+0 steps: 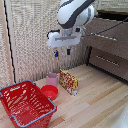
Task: Meticulously direct the gripper system near the nourishment stick. Grapple the nourishment stick firmly with the gripper system. Progress with the gripper system grasping the stick toward the storage box. Tenderly permit the nourishment stick to descend into the box.
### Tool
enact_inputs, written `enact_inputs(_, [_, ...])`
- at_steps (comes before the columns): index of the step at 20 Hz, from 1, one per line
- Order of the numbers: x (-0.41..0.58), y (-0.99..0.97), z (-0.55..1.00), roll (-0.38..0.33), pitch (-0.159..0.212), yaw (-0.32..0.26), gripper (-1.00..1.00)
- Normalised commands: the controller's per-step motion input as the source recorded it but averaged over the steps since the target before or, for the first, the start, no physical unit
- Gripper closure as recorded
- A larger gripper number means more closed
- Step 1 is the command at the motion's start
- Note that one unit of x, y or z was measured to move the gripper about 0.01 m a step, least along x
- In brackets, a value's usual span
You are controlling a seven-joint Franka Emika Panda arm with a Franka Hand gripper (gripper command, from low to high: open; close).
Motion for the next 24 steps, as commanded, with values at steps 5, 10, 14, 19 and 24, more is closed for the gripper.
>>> enact_inputs(5, [-0.234,-0.56,-0.31,0.059,-0.002,-0.081,-1.00])
enact_inputs(10, [-0.261,-0.50,-0.31,0.056,0.000,-0.081,-1.00])
enact_inputs(14, [-0.177,-0.24,-0.34,0.007,0.000,-0.044,-1.00])
enact_inputs(19, [0.025,0.00,-0.35,-0.017,0.000,0.000,-1.00])
enact_inputs(24, [0.213,0.01,-0.31,-0.026,0.000,0.013,-1.00])
